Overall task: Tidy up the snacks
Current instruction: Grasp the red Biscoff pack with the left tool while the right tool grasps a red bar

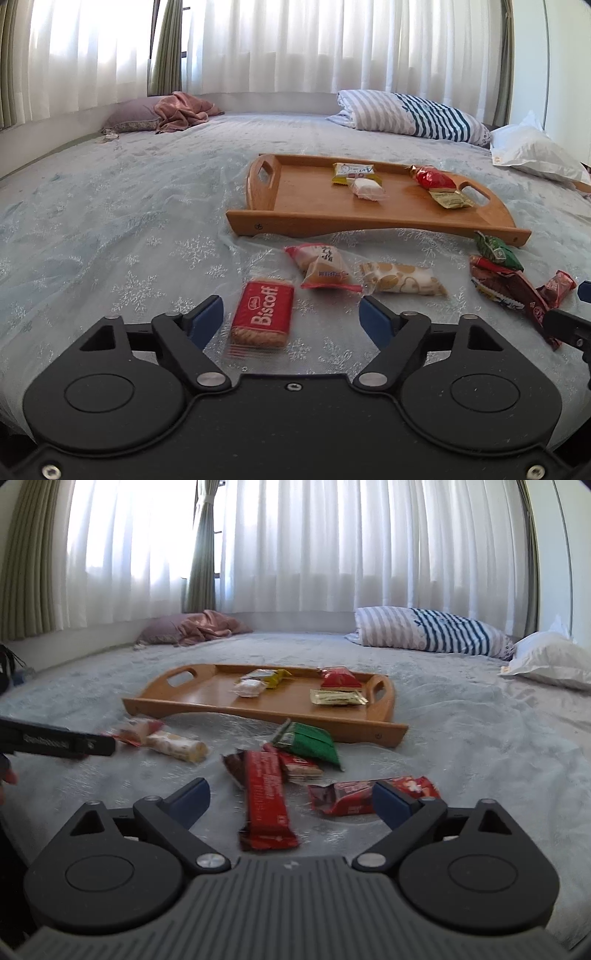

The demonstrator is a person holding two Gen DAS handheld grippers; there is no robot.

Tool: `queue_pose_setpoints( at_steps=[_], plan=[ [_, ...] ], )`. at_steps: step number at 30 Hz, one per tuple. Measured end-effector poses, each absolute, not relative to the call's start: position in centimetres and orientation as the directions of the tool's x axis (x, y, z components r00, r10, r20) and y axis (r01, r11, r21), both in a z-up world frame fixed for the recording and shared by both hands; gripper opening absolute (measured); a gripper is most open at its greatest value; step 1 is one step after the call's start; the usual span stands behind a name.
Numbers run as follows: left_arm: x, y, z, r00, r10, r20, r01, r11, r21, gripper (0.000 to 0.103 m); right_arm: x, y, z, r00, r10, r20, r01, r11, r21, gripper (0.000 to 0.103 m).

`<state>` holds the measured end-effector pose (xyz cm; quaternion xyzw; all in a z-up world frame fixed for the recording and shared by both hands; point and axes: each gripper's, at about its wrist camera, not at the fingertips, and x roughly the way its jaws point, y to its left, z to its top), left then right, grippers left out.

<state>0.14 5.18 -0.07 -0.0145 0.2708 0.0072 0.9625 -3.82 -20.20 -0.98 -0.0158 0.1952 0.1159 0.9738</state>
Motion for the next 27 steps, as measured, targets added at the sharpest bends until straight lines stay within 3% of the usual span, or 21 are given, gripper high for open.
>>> queue_pose_setpoints(
  at_steps=[10,17,21,27],
  plan=[
    [0.8,6.3,-0.5,0.842,0.003,-0.540,-0.044,0.997,-0.064,0.061,-2.8,-19.1,-1.1,0.885,0.216,-0.412,-0.225,0.974,0.028,0.056],
    [1.2,6.9,-0.4,0.834,-0.008,-0.551,-0.054,0.994,-0.096,0.053,-2.5,-18.5,-1.3,0.879,0.219,-0.424,-0.232,0.973,0.021,0.045],
    [1.2,7.2,-0.3,0.831,-0.005,-0.556,-0.064,0.993,-0.104,0.042,-2.3,-18.3,-1.3,0.877,0.216,-0.430,-0.231,0.973,0.017,0.036],
    [1.2,7.4,-0.1,0.817,-0.014,-0.576,-0.064,0.991,-0.116,0.034,-2.1,-18.3,-1.4,0.873,0.206,-0.441,-0.222,0.975,0.016,0.032]
  ],
)
